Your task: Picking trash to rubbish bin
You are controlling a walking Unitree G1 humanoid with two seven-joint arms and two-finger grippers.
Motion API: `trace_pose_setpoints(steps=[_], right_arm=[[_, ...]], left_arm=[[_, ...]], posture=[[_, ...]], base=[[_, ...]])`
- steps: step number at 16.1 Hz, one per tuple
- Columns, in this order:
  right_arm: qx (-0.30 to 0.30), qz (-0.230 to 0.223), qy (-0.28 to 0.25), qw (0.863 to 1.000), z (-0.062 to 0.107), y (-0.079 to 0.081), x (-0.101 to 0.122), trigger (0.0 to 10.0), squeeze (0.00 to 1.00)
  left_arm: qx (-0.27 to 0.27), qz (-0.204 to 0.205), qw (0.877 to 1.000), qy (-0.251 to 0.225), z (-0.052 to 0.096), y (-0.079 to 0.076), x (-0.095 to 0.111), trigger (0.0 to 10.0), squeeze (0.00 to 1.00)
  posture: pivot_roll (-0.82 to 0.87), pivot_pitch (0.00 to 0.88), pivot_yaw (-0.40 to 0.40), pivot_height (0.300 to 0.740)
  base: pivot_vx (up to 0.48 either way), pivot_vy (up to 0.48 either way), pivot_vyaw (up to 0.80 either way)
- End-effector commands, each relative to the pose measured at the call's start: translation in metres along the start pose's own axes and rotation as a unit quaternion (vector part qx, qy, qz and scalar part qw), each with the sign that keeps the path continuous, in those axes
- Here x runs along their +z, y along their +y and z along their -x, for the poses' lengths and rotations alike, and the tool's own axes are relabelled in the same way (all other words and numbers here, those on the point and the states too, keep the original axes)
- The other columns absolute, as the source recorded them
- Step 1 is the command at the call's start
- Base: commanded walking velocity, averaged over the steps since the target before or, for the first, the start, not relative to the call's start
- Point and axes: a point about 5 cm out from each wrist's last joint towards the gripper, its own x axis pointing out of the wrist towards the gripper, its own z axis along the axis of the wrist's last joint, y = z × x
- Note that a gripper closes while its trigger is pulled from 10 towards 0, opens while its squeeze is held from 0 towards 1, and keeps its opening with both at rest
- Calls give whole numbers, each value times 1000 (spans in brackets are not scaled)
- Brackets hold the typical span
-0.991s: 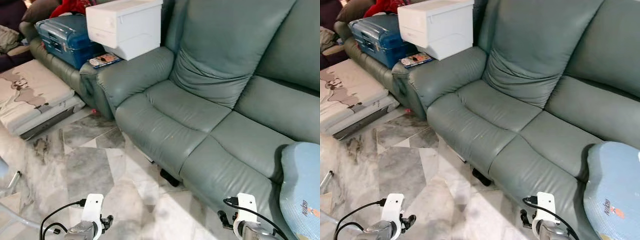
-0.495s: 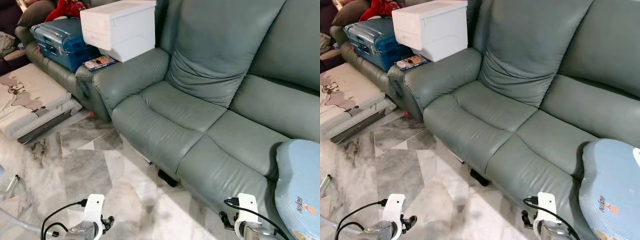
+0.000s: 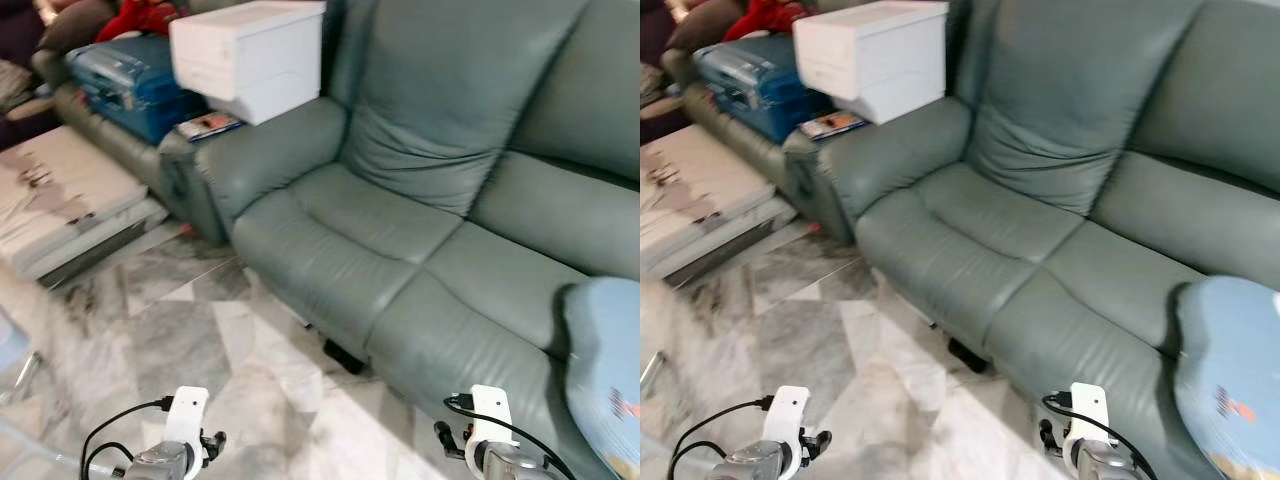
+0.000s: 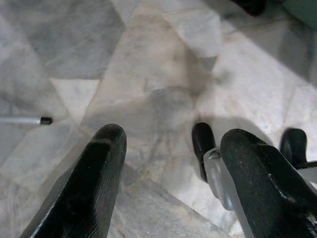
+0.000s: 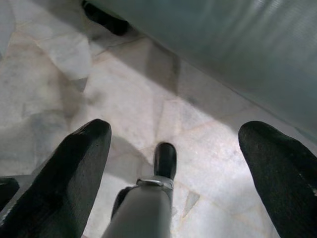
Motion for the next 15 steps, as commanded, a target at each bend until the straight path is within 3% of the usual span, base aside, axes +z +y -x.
trace_pose_setpoints(steps=[1,6,9,15], right_arm=[[-3,2,5,1000,0,-1,-1,10000,0],[-3,8,6,1000,0,-1,-1,10000,0],[-3,9,6,1000,0,-1,-1,10000,0],[-5,11,7,1000,0,-2,-1,10000,0]], left_arm=[[0,-9,1000,2,0,1,0,10000,0],[-7,-14,1000,-1,0,0,1,10000,0],[-9,-12,1000,-1,0,0,1,10000,0],[-7,5,1000,-6,0,0,0,10000,0]], posture=[[15,40,35,740],[14,40,35,740],[14,40,35,740],[13,35,36,740]], base=[[0,0,0],[0,0,0],[0,-447,0],[0,0,0]])
